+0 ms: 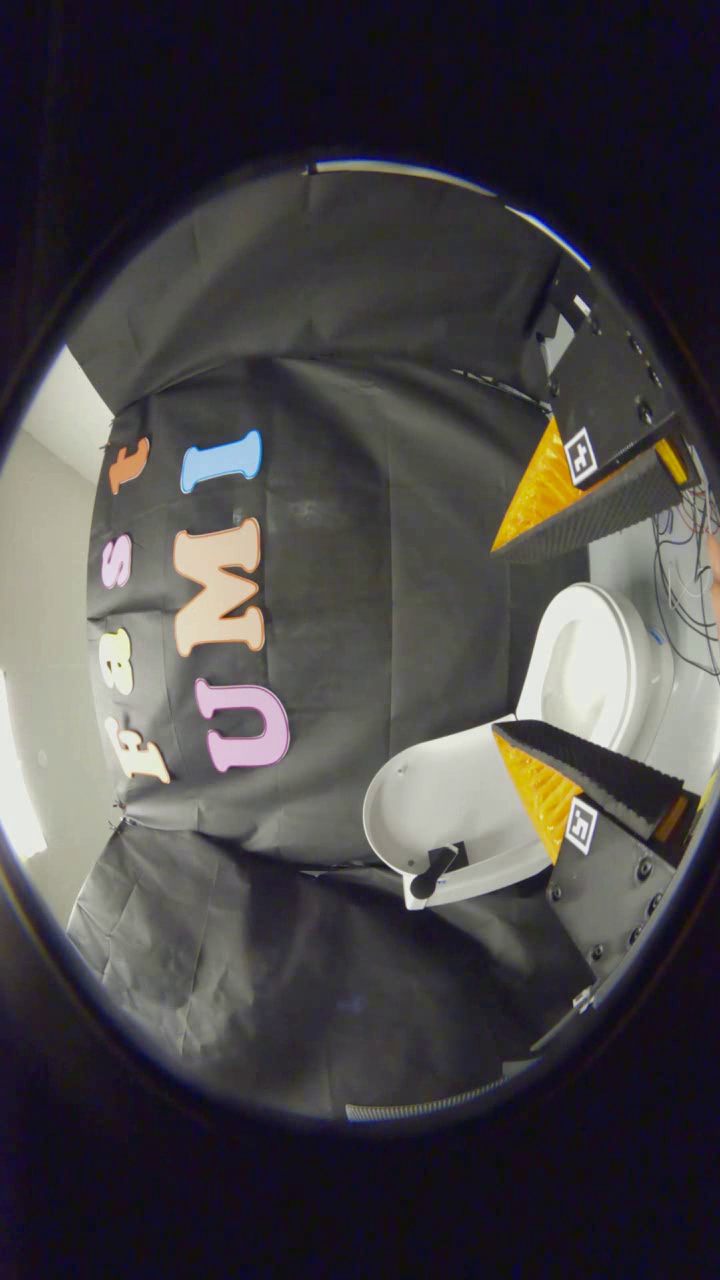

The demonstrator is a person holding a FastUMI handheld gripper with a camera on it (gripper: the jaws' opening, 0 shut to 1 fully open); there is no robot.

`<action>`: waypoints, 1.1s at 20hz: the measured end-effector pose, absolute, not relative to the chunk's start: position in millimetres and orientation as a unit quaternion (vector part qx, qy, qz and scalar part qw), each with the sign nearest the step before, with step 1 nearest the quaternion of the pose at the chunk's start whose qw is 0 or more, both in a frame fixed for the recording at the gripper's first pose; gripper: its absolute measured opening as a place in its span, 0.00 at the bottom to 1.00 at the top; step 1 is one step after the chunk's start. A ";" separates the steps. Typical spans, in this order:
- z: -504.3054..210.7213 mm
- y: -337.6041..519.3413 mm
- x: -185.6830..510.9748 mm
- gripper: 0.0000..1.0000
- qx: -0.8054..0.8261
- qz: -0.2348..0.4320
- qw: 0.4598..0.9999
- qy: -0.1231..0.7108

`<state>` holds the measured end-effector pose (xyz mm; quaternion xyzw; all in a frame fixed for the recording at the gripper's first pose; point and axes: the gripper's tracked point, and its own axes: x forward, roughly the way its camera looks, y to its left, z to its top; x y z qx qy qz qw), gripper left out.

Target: Open the toilet lid.

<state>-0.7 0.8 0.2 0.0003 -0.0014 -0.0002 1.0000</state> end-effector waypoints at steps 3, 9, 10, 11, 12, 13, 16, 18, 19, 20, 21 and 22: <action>0.9 0.9 -0.6 0.97 0.000 0.000 1.000 -0.001; 0.6 0.9 -0.6 0.97 0.000 0.000 1.000 -0.001; 0.3 1.1 -1.0 0.97 0.000 0.000 1.000 -0.001; 0.7 1.0 -1.0 0.97 0.000 0.000 1.000 -0.001; 0.3 1.0 0.0 0.97 0.001 0.000 1.000 -0.001; -0.6 0.8 0.1 0.97 0.000 0.000 1.000 0.000; 3.2 0.5 4.6 0.97 0.000 -0.001 1.000 -0.002; 1.5 1.7 19.2 0.96 -0.001 -0.002 1.000 -0.004; -0.4 1.3 29.2 0.95 0.000 -0.002 1.000 -0.001; -0.4 1.0 39.0 0.95 -0.002 -0.003 1.000 -0.002; 1.7 2.3 49.4 0.95 -0.005 -0.005 1.000 -0.005; 6.4 3.7 59.7 0.95 -0.012 -0.005 1.000 -0.013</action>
